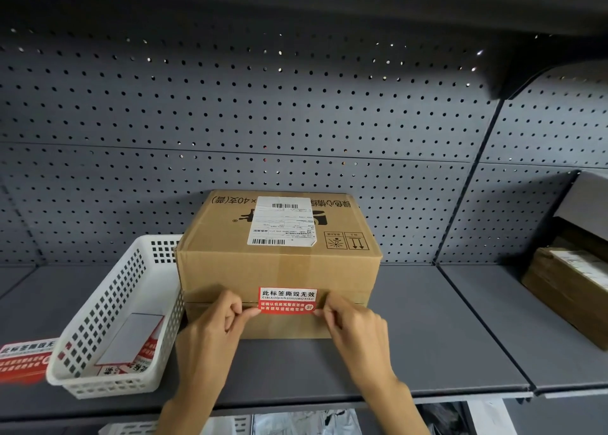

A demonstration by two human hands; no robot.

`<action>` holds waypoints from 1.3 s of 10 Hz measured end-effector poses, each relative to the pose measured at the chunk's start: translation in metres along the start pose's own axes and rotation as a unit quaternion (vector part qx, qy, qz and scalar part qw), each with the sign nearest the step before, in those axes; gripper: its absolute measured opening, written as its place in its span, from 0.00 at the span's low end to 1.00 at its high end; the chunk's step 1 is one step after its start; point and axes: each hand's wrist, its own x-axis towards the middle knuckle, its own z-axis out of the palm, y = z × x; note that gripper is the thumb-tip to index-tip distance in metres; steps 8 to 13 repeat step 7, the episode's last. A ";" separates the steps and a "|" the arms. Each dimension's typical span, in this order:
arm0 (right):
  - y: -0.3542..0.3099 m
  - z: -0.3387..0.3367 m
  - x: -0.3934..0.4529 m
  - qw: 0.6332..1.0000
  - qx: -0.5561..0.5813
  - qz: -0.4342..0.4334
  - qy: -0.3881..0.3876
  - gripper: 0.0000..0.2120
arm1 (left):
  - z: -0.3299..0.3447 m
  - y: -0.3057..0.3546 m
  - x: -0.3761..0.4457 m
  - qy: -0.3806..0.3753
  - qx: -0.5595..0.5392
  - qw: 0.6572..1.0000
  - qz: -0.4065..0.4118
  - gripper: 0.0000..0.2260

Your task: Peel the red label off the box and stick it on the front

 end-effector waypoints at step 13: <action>-0.040 -0.031 0.005 0.990 0.112 0.004 -0.090 0.19 | -0.012 0.017 0.008 -0.145 -0.078 0.986 0.016 0.19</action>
